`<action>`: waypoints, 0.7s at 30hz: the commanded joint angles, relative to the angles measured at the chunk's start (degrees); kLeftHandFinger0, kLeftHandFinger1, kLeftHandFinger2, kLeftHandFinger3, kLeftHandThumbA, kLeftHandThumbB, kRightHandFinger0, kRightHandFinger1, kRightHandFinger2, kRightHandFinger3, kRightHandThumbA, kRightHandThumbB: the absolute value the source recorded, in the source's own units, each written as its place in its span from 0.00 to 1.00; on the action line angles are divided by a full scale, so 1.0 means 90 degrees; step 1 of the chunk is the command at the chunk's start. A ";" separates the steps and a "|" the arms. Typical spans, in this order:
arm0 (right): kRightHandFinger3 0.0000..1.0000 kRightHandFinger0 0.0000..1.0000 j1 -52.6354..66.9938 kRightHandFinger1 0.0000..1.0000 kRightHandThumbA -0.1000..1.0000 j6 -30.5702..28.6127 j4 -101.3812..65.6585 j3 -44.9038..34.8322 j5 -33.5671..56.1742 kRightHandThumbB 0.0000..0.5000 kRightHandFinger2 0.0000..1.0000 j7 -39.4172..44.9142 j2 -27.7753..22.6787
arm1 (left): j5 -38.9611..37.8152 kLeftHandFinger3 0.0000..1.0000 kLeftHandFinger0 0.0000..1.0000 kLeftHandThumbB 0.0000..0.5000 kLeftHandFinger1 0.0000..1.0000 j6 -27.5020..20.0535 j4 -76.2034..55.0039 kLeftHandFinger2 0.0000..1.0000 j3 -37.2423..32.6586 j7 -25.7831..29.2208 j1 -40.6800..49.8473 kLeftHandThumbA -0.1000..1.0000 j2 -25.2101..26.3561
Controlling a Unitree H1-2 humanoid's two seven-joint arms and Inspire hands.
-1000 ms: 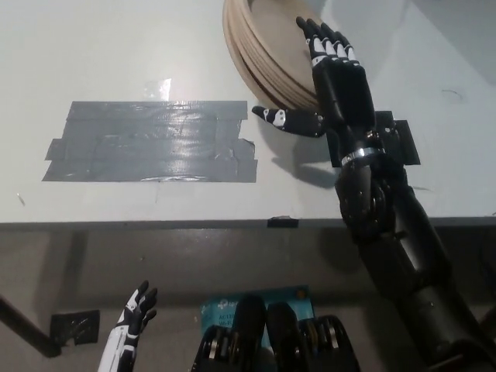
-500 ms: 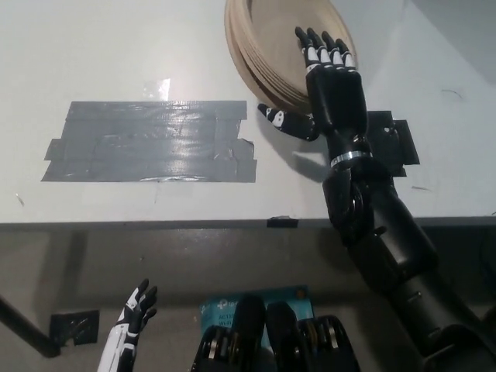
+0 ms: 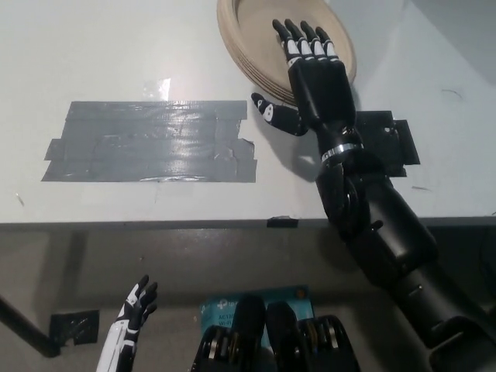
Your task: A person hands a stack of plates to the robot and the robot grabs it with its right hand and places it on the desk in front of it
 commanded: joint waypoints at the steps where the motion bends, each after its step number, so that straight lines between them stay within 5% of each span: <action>1: 1.00 1.00 -0.0303 1.00 0.82 -0.0136 -0.0533 0.0078 0.0095 1.00 1.00 0.0224 -0.0064 | 0.0046 1.00 1.00 0.40 1.00 -0.0218 -0.0190 1.00 0.0019 0.0000 -0.0052 1.00 0.0065; 9: 1.00 1.00 -0.0472 1.00 0.75 0.0195 -0.0156 0.0182 -0.0232 1.00 1.00 -0.0146 -0.0102 | 0.0002 1.00 1.00 0.39 1.00 -0.0251 -0.0139 1.00 0.0020 -0.0002 -0.0050 1.00 0.0057; 12: 1.00 1.00 -0.0681 1.00 0.51 0.0299 0.0863 0.0202 -0.0372 1.00 1.00 -0.0962 -0.0050 | -0.0024 1.00 1.00 0.40 1.00 -0.0234 -0.0132 1.00 0.0019 -0.0011 -0.0031 1.00 0.0047; 13: 1.00 1.00 -0.0744 1.00 0.37 0.0245 0.1221 0.0239 -0.0434 0.92 1.00 -0.1414 -0.0054 | -0.0028 1.00 1.00 0.39 1.00 -0.0250 -0.0124 1.00 0.0017 -0.0013 -0.0023 1.00 0.0047; 14: 0.81 0.72 -0.0833 0.71 0.22 0.0138 0.1717 0.0291 -0.0488 0.79 0.78 -0.1994 -0.0080 | -0.0030 1.00 1.00 0.39 1.00 -0.0277 -0.0111 1.00 0.0011 -0.0017 -0.0021 1.00 0.0046; 15: 0.68 0.54 -0.0878 0.56 0.17 0.0096 0.1902 0.0307 -0.0487 0.77 0.66 -0.2180 -0.0086 | -0.0030 1.00 1.00 0.39 1.00 -0.0284 -0.0105 1.00 0.0010 -0.0019 -0.0031 1.00 0.0048; 16: 0.54 0.14 -0.0927 0.25 0.03 0.0032 0.2093 0.0332 -0.0487 0.63 0.43 -0.2380 -0.0093 | -0.0020 1.00 1.00 0.38 1.00 -0.0287 -0.0102 1.00 0.0009 -0.0021 -0.0044 1.00 0.0055; 17: 0.42 0.03 -0.0955 0.05 0.01 -0.0054 0.2274 0.0345 -0.0478 0.53 0.25 -0.2579 -0.0103 | -0.0011 1.00 1.00 0.40 1.00 -0.0270 -0.0115 1.00 0.0007 -0.0024 -0.0043 1.00 0.0063; 19: 0.42 0.03 -0.0980 0.05 0.01 -0.0120 0.2418 0.0356 -0.0467 0.53 0.25 -0.2732 -0.0108 | -0.0005 1.00 1.00 0.40 1.00 -0.0257 -0.0126 1.00 0.0007 -0.0027 -0.0042 1.00 0.0069; 21: 0.29 0.00 -0.0986 0.05 0.00 -0.0501 0.2626 0.0296 -0.0256 0.49 0.49 -0.2809 -0.0206 | -0.0032 1.00 1.00 0.43 1.00 -0.0194 -0.0133 1.00 0.0011 -0.0059 -0.0074 1.00 0.0098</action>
